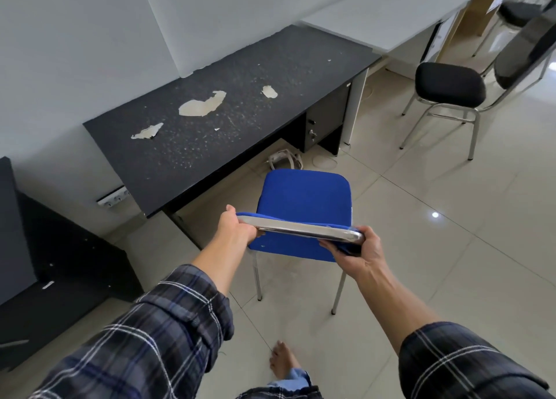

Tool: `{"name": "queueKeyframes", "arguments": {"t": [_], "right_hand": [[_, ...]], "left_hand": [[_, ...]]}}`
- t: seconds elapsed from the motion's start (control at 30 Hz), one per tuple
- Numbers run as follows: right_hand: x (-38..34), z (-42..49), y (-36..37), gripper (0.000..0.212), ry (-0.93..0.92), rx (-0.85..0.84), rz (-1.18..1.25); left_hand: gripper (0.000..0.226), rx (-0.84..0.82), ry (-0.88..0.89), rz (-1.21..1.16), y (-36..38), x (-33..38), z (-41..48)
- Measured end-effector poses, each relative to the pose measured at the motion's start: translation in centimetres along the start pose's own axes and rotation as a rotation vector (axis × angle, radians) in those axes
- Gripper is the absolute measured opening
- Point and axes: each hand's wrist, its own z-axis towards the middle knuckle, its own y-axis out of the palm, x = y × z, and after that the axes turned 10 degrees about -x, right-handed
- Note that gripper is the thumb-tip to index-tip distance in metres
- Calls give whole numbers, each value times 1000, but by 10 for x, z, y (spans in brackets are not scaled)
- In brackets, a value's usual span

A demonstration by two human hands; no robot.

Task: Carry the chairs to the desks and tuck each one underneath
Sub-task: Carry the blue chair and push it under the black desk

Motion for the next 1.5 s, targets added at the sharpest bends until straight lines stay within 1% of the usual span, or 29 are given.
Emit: {"name": "queueKeyframes", "arguments": {"t": [0.13,0.27,0.4,0.47,0.53,0.6,0.63,0.7,0.8,0.97,1.1,1.17,1.23,1.37,1.5], "right_hand": [[-5,23,22,50,-5,11,7],[-12,45,38,51,8,31,-32],[-25,67,56,52,29,34,-74],[-34,80,67,46,44,18,-101],[-46,92,79,32,67,-11,-132],[-61,105,91,22,107,-28,-171],[-66,111,95,20,118,-36,-181],[-76,122,103,21,137,-49,-203],[-92,141,116,21,177,-69,-244],[-108,172,137,30,247,-80,-352],[-108,192,158,45,283,-105,-440],[-103,199,171,51,309,-121,-485],[-97,207,180,50,331,-144,-509],[-78,223,201,47,396,-157,-596],[-56,236,214,44,460,-177,-635]], "left_hand": [[38,15,-3,10,21,16,18],[48,19,16,-7,37,26,34],[48,50,46,-5,53,33,45],[44,59,54,-13,62,35,50],[37,78,63,-39,73,36,57],[35,92,83,-67,88,34,63],[37,101,88,-72,92,34,66],[38,131,96,-69,102,33,71],[31,186,122,-95,116,30,80],[26,221,190,-162,131,28,81],[26,283,224,-124,131,29,81],[29,287,275,-174,124,32,83],[36,277,305,-165,118,35,80],[22,349,345,-359,111,46,71],[24,359,371,-477,100,60,70]]}}
